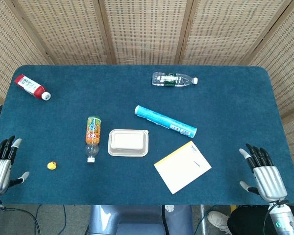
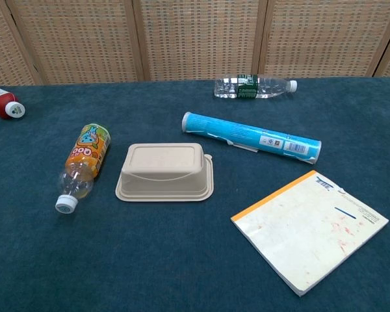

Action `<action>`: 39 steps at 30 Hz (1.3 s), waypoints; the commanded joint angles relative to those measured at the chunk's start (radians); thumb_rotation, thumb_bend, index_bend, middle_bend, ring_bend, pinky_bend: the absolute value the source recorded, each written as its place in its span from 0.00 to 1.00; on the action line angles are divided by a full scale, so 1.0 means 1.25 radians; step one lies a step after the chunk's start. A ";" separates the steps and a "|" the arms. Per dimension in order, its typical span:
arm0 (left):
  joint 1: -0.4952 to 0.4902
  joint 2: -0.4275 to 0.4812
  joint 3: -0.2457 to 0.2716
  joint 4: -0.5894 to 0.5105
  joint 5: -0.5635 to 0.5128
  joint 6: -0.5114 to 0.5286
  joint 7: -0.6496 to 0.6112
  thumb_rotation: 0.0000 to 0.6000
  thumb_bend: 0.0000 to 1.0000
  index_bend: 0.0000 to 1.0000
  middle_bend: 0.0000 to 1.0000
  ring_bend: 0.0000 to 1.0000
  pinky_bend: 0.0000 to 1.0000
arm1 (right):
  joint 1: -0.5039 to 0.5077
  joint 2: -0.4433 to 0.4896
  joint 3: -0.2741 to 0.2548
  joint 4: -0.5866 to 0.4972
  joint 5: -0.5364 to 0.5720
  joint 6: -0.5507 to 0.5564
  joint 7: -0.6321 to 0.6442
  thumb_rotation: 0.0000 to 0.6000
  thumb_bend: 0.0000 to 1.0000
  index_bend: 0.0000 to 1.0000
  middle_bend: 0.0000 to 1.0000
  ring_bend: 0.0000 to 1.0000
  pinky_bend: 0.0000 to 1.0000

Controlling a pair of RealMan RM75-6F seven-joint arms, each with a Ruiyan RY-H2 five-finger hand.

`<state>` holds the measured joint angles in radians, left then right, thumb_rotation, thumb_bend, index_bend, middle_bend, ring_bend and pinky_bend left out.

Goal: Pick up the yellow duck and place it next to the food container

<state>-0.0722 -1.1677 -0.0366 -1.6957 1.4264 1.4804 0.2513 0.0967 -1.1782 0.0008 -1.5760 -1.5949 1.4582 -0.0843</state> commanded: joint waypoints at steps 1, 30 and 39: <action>0.000 0.000 0.000 0.000 0.000 0.000 0.000 1.00 0.19 0.00 0.00 0.00 0.00 | 0.000 0.000 0.000 0.000 0.000 -0.001 0.000 1.00 0.00 0.09 0.00 0.00 0.00; -0.002 0.003 0.006 -0.007 0.020 -0.002 -0.017 1.00 0.19 0.00 0.00 0.00 0.00 | 0.001 0.004 0.003 -0.002 0.011 -0.007 0.007 1.00 0.00 0.09 0.00 0.00 0.00; -0.016 0.010 0.035 0.030 0.032 -0.064 -0.095 1.00 0.20 0.00 0.00 0.00 0.00 | 0.000 0.006 0.001 -0.006 0.009 -0.006 0.005 1.00 0.00 0.09 0.00 0.00 0.00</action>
<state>-0.0857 -1.1586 -0.0011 -1.6704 1.4653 1.4175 0.1505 0.0965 -1.1711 0.0022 -1.5839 -1.5834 1.4505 -0.0783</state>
